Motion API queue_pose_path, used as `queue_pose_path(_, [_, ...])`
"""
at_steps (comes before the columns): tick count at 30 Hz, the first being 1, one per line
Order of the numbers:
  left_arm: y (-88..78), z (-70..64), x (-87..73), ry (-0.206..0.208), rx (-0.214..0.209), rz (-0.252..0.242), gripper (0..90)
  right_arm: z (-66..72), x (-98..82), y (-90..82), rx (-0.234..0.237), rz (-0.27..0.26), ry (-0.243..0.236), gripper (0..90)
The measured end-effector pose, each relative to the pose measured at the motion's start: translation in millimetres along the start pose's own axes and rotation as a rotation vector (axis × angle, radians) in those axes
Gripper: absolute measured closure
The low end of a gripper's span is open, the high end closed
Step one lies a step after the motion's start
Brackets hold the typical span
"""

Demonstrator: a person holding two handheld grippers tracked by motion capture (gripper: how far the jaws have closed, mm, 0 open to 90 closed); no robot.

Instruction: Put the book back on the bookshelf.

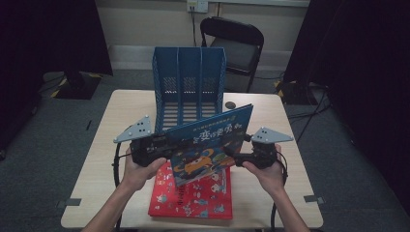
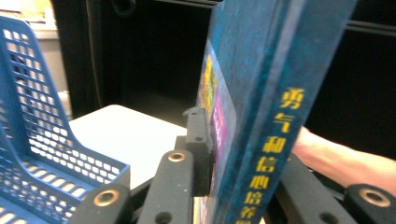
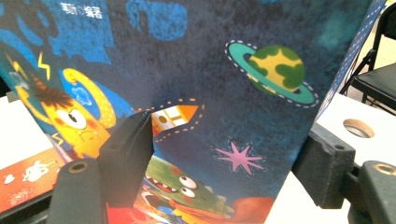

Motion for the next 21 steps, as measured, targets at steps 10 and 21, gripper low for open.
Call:
queue_pose_path(10, [7.8,2.1,4.4,0.037,0.01,0.036,78.3,3.0,0.8,0.9,0.012,0.0,-0.014,27.0])
queue_pose_path(21, [4.9,-3.6,8.4,0.056,0.019,0.044,78.0,14.3,2.9,5.6,0.041,0.008,-0.044,25.6])
Point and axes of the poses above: each handheld gripper's, and its own axes: y roughly forward along the jaws, x roughly out of its top, z roughly to its left, the point moved 1 cm from there along y, roughly forward along the jaws, and after that the axes turned 4 degrees about -x, right-handed, at the moved point
